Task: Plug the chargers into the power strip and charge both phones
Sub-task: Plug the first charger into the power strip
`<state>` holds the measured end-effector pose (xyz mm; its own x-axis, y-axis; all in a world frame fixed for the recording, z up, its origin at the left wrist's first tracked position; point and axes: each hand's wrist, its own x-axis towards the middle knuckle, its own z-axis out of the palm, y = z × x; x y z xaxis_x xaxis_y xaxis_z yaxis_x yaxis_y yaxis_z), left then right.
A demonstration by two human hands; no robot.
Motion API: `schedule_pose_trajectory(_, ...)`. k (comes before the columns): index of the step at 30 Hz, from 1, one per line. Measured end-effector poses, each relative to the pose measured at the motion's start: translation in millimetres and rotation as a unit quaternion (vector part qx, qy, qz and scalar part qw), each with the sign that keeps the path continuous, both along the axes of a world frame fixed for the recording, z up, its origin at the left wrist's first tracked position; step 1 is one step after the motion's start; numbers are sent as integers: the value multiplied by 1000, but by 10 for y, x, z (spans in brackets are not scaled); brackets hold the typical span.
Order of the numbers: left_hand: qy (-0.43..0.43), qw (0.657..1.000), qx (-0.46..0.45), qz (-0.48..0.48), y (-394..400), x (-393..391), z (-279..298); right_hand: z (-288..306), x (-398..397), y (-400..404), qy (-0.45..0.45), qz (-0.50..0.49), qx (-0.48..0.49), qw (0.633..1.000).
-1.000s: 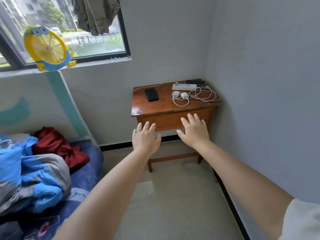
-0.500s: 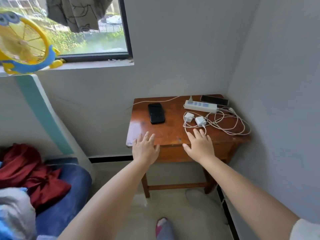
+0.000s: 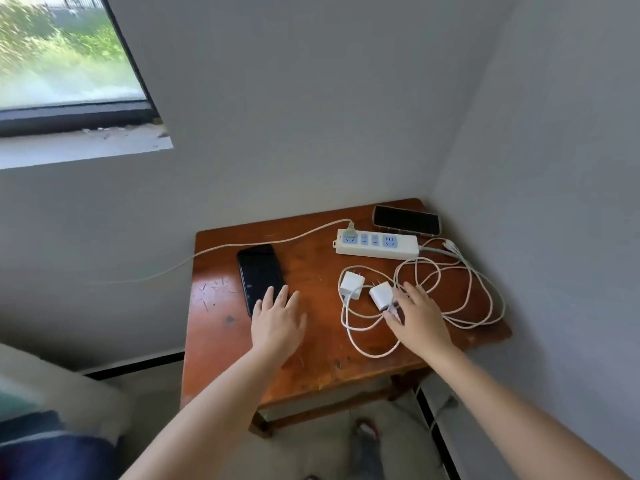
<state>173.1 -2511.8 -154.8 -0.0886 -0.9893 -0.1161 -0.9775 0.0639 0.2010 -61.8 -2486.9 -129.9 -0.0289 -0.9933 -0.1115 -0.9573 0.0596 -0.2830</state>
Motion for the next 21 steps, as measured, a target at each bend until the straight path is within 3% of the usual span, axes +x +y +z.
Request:
schedule_pose_trajectory(11, 1, 999, 12, 46, -437, 139, -319, -244, -255, -553, -83, 42, 36, 995)
schedule_pose_trajectory(18, 5, 997, -9, 74, -347, 91, -506, -314, -307, -585, -89, 59, 31, 994)
schedule_pose_trajectory(21, 9, 996, -16, 89, -325, 45, -520, -293, -264, -618, -48, 66, 24, 996)
